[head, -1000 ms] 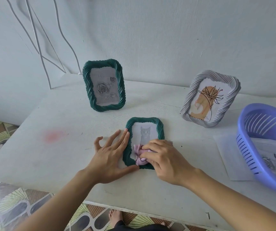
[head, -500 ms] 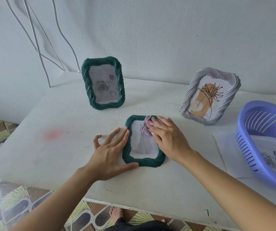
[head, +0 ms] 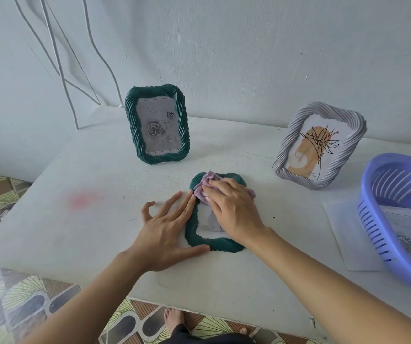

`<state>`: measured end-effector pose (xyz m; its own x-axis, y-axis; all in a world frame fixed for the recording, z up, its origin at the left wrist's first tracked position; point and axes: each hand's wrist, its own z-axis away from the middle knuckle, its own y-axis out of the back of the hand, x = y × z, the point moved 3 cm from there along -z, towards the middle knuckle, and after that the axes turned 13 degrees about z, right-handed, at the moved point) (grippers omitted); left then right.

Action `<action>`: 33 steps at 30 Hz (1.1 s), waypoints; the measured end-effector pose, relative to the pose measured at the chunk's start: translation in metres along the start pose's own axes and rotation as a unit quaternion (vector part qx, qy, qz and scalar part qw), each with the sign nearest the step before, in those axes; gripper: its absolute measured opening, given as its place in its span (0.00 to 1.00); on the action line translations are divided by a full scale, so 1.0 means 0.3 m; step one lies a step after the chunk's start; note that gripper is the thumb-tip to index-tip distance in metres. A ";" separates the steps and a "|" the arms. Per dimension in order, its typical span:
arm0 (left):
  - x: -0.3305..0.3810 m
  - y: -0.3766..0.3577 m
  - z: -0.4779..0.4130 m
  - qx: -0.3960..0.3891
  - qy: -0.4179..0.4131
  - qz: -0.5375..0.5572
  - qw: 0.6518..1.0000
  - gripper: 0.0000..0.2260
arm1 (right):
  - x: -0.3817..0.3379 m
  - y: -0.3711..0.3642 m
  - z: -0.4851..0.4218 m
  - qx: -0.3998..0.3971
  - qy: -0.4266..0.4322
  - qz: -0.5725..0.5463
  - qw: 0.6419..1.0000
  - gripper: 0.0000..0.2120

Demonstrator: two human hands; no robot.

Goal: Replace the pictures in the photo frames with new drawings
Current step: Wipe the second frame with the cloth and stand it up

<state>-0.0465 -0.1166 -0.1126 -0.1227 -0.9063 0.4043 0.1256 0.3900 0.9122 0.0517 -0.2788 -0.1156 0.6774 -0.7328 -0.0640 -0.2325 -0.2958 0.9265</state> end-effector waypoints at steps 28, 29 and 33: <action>0.006 0.008 0.000 -0.014 0.013 0.029 0.999 0.48 | 0.164 0.087 0.097 -0.033 0.094 0.020 0.995 0.17; 0.006 0.008 0.001 -0.015 0.014 0.030 0.999 0.48 | 0.169 0.081 0.079 -0.032 0.075 0.025 0.996 0.17; 0.008 0.013 0.001 -0.019 0.019 0.027 0.999 0.48 | 0.182 0.053 0.012 -0.029 0.019 0.022 0.999 0.18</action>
<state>-0.0465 -0.1173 -0.1080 -0.0767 -0.8899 0.4497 0.1675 0.4332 0.8856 0.0824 -0.3256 -0.1056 0.6940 -0.7199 -0.0097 -0.2226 -0.2274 0.9480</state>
